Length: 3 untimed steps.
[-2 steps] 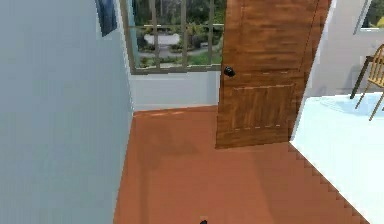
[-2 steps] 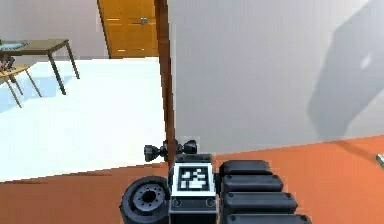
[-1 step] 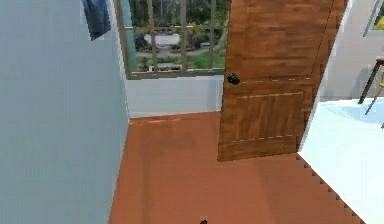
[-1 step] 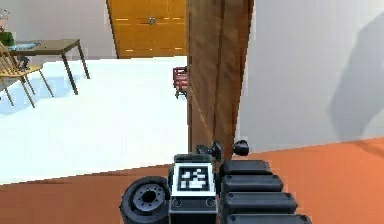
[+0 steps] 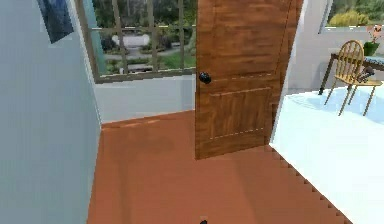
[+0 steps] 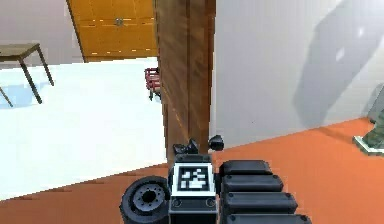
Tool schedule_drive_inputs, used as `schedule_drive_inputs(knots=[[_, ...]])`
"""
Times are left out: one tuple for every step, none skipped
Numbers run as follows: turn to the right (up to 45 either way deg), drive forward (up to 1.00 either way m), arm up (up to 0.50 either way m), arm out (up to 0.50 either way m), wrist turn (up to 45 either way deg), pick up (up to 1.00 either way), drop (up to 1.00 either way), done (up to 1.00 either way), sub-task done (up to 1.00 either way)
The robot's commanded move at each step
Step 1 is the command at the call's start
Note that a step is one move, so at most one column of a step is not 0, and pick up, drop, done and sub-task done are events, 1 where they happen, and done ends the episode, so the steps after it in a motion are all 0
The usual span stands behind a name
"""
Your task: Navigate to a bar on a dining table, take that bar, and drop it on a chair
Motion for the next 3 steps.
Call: schedule_drive_inputs(knots=[[3.0,0.00,0.00,0.00,0.0,0.00,0.00,0.00,0.00],[0.0,0.30,0.00,0.00,0.0,0.00,0.00,0.00,0.00],[45.0,0.00,0.00,0.00,0.0,0.00,0.00,0.00,0.00]])
